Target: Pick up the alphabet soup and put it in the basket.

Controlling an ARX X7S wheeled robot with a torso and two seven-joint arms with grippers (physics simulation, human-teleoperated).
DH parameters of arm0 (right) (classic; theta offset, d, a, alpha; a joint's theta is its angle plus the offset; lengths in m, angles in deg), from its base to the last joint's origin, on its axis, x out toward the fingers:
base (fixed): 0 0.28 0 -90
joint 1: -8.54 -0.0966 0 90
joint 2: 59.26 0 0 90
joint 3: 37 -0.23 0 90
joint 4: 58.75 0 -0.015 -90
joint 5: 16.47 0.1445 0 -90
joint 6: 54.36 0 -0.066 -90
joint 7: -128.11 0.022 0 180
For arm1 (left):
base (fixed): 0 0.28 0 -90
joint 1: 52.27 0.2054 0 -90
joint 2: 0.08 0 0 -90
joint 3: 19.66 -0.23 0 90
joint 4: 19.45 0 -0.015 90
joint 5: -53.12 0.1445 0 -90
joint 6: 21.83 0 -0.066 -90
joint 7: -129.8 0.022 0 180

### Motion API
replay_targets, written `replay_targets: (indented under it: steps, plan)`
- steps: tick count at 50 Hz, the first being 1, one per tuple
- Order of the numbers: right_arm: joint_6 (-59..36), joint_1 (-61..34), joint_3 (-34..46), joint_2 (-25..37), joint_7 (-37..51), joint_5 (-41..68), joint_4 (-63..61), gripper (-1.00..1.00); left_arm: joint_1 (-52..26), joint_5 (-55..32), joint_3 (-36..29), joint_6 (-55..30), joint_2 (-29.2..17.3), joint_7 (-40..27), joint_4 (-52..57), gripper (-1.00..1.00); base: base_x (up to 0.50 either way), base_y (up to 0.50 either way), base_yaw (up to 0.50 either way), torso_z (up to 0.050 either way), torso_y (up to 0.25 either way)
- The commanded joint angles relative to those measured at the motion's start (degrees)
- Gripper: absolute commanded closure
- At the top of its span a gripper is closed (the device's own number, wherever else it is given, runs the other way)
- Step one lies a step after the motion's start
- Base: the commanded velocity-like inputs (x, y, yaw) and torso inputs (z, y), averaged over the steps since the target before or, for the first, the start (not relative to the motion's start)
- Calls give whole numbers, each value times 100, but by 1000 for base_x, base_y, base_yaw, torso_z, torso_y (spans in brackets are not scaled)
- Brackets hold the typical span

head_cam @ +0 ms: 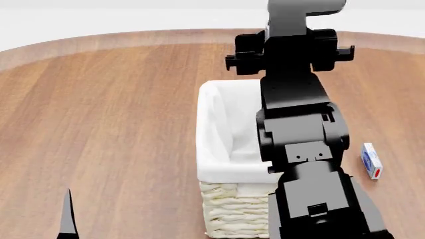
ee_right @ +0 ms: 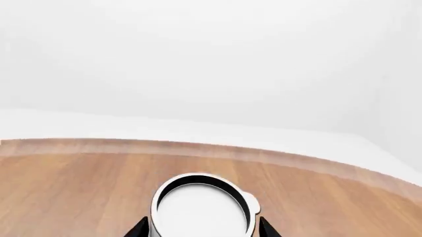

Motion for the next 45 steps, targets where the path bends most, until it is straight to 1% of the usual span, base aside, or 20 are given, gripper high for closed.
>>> replay_targets:
  steps: [1, 5, 8, 16, 28, 37, 45]
  plan:
    - [-838, -191, 205, -42, -195, -281, 62, 100, -3, -13, -13, 20, -13, -16, -25, -100, 0, 0, 0, 0, 0]
    - [-1029, -161, 139, -43, -224, -425, 62, 100, -7, -30, -12, 34, -14, -16, -44, -100, 0, 0, 0, 0, 0]
    - [-1263, -145, 256, -47, -293, -435, 62, 100, -21, -31, -19, 17, -17, -20, -46, -100, 0, 0, 0, 0, 3]
    - [-1270, -111, 570, -48, -433, -312, 62, 100, -30, -45, -28, 29, -24, -27, -67, -100, 0, 0, 0, 0, 0]
    - [-1227, -120, 961, -50, -514, 220, 62, 100, -32, -63, -36, 27, -36, -50, -40, -100, 0, 0, 0, 0, 1]
    - [-1158, -83, 1570, -50, -497, 830, 62, 100, -35, -69, -52, 22, -45, -65, -50, -100, 0, 0, 0, 1, 1]
    - [-1226, -24, 1543, -50, -491, 870, 62, 100, -40, -82, -55, 26, -57, -74, -52, -100, 0, 0, 0, 0, 0]
